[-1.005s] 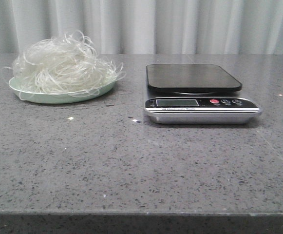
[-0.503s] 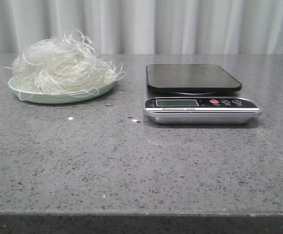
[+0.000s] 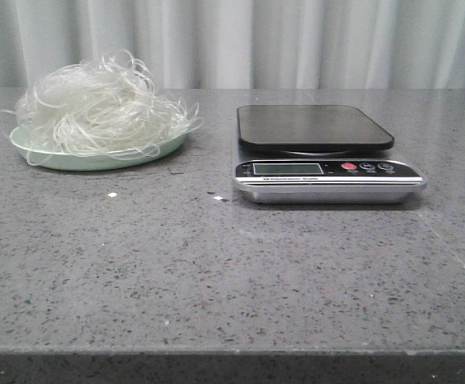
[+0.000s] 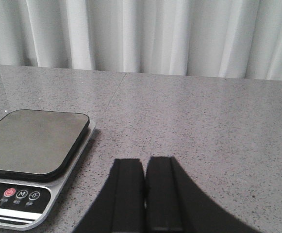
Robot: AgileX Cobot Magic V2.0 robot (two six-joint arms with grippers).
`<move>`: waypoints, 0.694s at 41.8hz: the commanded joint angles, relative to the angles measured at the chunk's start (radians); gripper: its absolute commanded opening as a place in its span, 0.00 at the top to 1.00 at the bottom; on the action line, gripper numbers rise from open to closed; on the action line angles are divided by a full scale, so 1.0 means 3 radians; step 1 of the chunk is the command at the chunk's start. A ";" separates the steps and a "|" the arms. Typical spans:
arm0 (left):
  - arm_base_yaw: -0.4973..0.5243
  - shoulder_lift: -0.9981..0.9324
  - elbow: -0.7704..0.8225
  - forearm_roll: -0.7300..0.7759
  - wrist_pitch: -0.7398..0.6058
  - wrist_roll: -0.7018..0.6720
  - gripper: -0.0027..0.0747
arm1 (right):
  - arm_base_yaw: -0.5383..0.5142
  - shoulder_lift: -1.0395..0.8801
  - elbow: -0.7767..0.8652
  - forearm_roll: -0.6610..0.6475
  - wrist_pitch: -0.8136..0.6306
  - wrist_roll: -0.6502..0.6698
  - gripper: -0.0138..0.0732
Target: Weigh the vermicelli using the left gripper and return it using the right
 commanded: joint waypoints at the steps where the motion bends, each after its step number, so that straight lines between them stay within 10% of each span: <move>1: -0.0027 -0.0072 0.0030 0.0023 -0.0225 -0.0071 0.79 | -0.0023 0.0023 -0.0091 0.0020 -0.0193 -0.0028 0.67; 29: -0.0027 -0.0066 0.0030 -0.0064 -0.0243 -0.0071 0.79 | -0.0023 0.0023 -0.0091 0.0020 -0.0193 -0.0028 0.67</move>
